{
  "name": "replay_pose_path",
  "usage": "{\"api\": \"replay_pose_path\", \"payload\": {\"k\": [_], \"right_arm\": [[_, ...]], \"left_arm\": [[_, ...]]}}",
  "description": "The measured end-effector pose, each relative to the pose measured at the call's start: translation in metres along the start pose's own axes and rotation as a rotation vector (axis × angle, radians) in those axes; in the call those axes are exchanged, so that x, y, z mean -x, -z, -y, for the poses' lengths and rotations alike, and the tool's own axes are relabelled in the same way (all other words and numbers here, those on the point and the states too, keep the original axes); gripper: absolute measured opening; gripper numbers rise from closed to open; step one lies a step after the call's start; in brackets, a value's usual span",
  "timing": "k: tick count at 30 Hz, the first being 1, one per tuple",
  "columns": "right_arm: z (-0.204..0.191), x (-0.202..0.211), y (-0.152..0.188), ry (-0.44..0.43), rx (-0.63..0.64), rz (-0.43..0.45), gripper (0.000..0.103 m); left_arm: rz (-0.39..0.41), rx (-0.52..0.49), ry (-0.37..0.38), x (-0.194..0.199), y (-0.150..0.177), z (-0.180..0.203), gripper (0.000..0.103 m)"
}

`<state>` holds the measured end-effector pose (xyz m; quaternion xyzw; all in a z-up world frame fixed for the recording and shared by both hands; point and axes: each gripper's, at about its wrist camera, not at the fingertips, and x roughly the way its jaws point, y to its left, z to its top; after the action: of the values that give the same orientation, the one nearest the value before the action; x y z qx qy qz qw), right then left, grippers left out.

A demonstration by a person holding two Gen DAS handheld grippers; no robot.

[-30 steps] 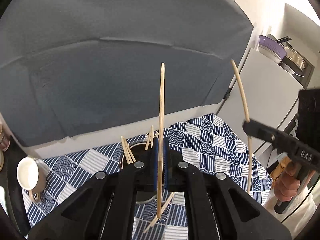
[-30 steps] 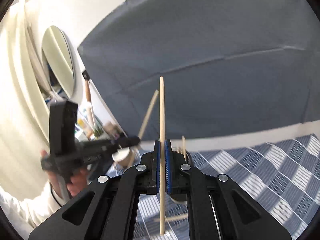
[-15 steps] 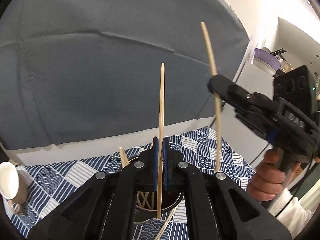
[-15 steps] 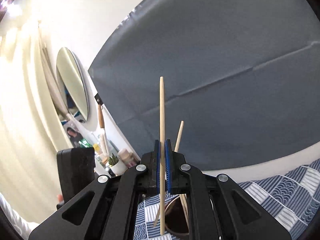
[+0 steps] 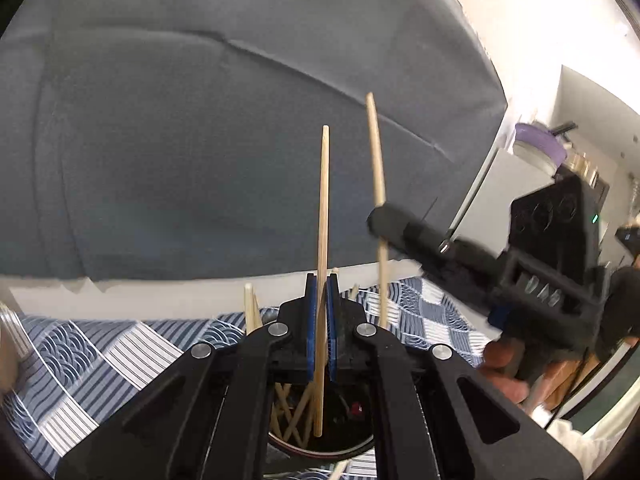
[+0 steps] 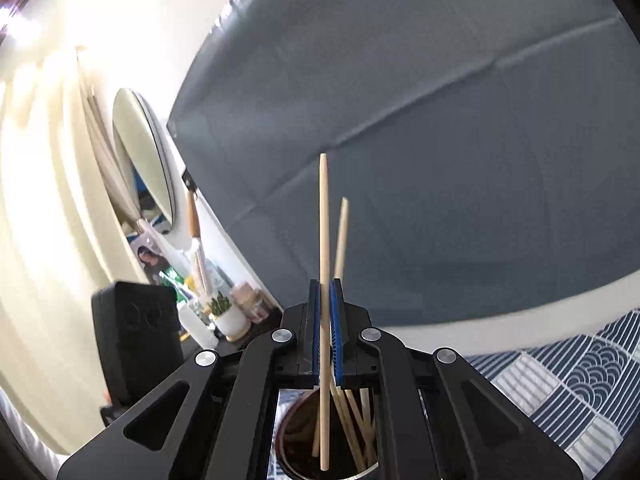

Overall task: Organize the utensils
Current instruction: 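Raise both held skewers upright over the black cup's opening, then open the right tool to drop its skewer into the cup while the left tool releases its own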

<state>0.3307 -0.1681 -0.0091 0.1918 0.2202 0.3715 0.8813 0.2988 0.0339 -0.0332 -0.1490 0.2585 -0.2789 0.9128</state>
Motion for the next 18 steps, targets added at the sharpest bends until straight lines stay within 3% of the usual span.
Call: {"api": "replay_pose_path", "payload": {"k": [11,18], "right_arm": [[0.004,-0.001,0.022,0.057,0.011,-0.053,0.005],[-0.019,0.01,0.028,0.158,0.14,-0.074,0.005]], "left_arm": [[-0.014,0.019,-0.021,0.01,0.026,-0.01,0.005],[-0.069,-0.008,-0.035,0.014,0.027,0.0,0.005]]}}
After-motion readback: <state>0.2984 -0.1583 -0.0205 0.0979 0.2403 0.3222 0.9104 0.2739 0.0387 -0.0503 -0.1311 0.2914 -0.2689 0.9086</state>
